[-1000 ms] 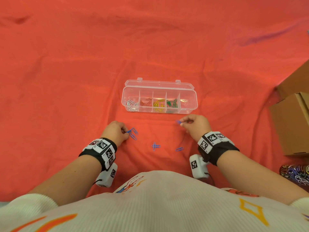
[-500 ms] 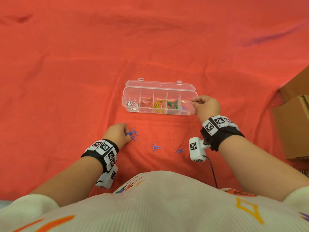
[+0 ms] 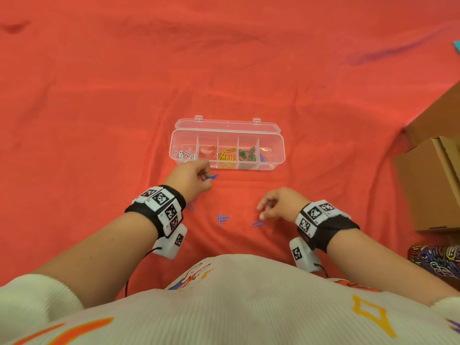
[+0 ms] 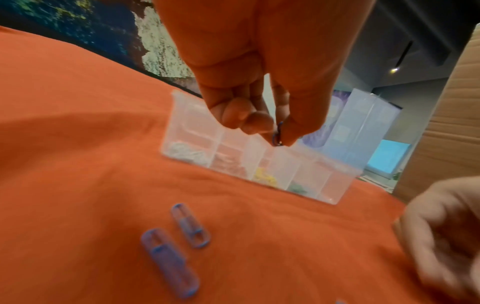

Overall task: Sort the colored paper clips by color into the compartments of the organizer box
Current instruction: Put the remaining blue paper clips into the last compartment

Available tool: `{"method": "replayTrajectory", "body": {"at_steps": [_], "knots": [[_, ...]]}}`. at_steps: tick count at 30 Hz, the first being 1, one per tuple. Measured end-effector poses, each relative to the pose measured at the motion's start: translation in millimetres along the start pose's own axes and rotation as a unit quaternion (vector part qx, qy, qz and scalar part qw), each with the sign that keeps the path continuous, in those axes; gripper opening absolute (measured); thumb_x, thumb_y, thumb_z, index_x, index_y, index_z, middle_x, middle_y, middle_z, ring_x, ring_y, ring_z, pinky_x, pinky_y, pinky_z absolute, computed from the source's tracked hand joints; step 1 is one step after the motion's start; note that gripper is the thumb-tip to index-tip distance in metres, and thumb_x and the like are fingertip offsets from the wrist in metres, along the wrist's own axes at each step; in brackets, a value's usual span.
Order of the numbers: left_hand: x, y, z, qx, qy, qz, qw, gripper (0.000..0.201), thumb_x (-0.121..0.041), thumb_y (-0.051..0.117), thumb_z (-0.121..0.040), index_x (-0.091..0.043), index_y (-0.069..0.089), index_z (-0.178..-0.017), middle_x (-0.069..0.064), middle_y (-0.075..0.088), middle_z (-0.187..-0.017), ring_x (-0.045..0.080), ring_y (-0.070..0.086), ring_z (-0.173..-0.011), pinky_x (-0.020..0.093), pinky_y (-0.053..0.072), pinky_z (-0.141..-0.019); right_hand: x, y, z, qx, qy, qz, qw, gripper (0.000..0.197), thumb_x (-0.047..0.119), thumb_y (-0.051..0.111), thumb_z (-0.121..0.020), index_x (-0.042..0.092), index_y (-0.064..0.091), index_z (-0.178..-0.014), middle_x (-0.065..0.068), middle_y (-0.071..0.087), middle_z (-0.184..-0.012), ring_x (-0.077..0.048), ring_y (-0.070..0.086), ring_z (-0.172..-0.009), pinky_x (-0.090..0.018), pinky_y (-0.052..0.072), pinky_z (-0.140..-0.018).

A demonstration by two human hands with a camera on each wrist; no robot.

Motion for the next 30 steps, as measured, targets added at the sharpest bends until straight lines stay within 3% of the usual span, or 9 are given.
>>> {"method": "replayTrajectory", "body": {"at_steps": [4, 7, 11, 13, 15, 18, 22, 27, 30], "knots": [[-37.5, 7.1, -21.4, 0.012, 0.044, 0.013, 0.999, 0.018, -0.008, 0.066, -0.072, -0.021, 0.054, -0.072, -0.004, 0.056, -0.069, 0.007, 0.047, -0.058, 0.015, 0.036, -0.055, 0.9, 15.4, 3.8, -0.002, -0.028, 0.146, 0.989, 0.025, 0.021, 0.077, -0.07, 0.015, 0.069, -0.093, 0.014, 0.043, -0.069, -0.013, 0.051, -0.074, -0.019, 0.038, -0.063], [-57.9, 15.2, -38.0, 0.02, 0.047, 0.012, 0.999, 0.014, -0.011, 0.067, -0.073, -0.02, 0.056, -0.075, -0.004, 0.059, -0.072, 0.001, 0.047, -0.056, 0.016, 0.035, -0.054, -1.8, 18.3, 6.1, -0.013, -0.038, 0.147, 0.988, 0.021, 0.02, 0.074, -0.072, 0.014, 0.069, -0.092, 0.015, 0.037, -0.069, -0.01, 0.048, -0.087, -0.021, 0.036, -0.074], [-78.4, 26.6, -57.5, 0.029, 0.036, 0.018, 0.999, 0.011, -0.011, 0.069, -0.073, -0.011, 0.064, -0.083, -0.001, 0.061, -0.075, 0.013, 0.052, -0.063, 0.017, 0.036, -0.053, -5.7, 19.3, 8.7, -0.016, -0.045, 0.14, 0.989, 0.018, 0.019, 0.072, -0.075, 0.013, 0.068, -0.091, 0.016, 0.037, -0.069, -0.005, 0.041, -0.097, -0.016, 0.028, -0.075], [-86.1, 32.3, -64.8, 0.029, 0.029, 0.024, 0.999, 0.011, -0.01, 0.068, -0.073, -0.01, 0.065, -0.083, 0.001, 0.06, -0.074, 0.016, 0.054, -0.068, 0.013, 0.035, -0.052, -8.5, 19.4, 9.5, -0.02, -0.041, 0.129, 0.991, 0.016, 0.018, 0.071, -0.075, 0.013, 0.068, -0.09, 0.016, 0.036, -0.071, -0.003, 0.035, -0.095, -0.016, 0.028, -0.076], [-91.9, 36.7, -70.3, 0.024, 0.018, 0.031, 0.999, 0.011, -0.009, 0.067, -0.073, -0.012, 0.064, -0.082, 0.001, 0.06, -0.074, 0.017, 0.053, -0.069, 0.011, 0.034, -0.051, -10.5, 19.1, 10.0, -0.03, -0.041, 0.125, 0.991, 0.014, 0.018, 0.07, -0.074, 0.014, 0.067, -0.087, 0.015, 0.036, -0.073, -0.004, 0.04, -0.091, -0.018, 0.03, -0.074], [-99.5, 42.7, -77.7, 0.016, 0.006, 0.04, 0.999, 0.016, -0.009, 0.068, -0.073, -0.018, 0.056, -0.077, -0.001, 0.058, -0.069, 0.017, 0.053, -0.071, 0.015, 0.034, -0.052, -12.3, 18.0, 12.7, -0.039, -0.043, 0.117, 0.991, 0.011, 0.016, 0.068, -0.074, 0.015, 0.066, -0.085, 0.01, 0.043, -0.078, -0.004, 0.041, -0.089, -0.019, 0.03, -0.074], [-104.4, 48.8, -85.1, 0.021, -0.014, 0.019, 0.999, 0.004, -0.013, 0.067, -0.077, -0.012, 0.063, -0.079, 0.009, 0.069, -0.084, 0.022, 0.058, -0.075, 0.024, 0.039, -0.062, -13.8, 16.9, 15.5, -0.042, -0.049, 0.101, 0.993, 0.007, 0.016, 0.067, -0.074, 0.016, 0.065, -0.081, 0.002, 0.051, -0.088, -0.014, 0.049, -0.08, -0.025, 0.039, -0.073], [-98.7, 46.6, -83.0, 0.017, -0.024, 0.027, 0.999, 0.02, -0.015, 0.056, -0.087, -0.009, 0.07, -0.099, 0.011, 0.071, -0.09, 0.025, 0.063, -0.075, 0.03, 0.051, -0.074, -19.4, 10.4, 17.4, -0.076, -0.031, 0.033, 0.996, 0.011, 0.014, 0.069, -0.075, 0.022, 0.061, -0.076, 0.004, 0.061, -0.08, -0.011, 0.055, -0.071, -0.026, 0.045, -0.072], [-89.3, 38.5, -77.6, -0.007, -0.025, 0.056, 0.998, 0.02, -0.015, 0.055, -0.087, -0.013, 0.07, -0.099, 0.007, 0.068, -0.085, 0.019, 0.058, -0.072, 0.027, 0.048, -0.072, -24.0, -1.6, 14.0, -0.135, -0.008, -0.025, 0.99, 0.016, 0.013, 0.069, -0.073, 0.026, 0.059, -0.07, 0.001, 0.065, -0.074, -0.01, 0.055, -0.061, -0.026, 0.047, -0.065]]}}
Point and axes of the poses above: each hand's wrist, its own z-axis away from the middle knuckle, its own y-axis out of the palm, x = y × z, the point moved 5 cm from there along -z, towards the middle knuckle
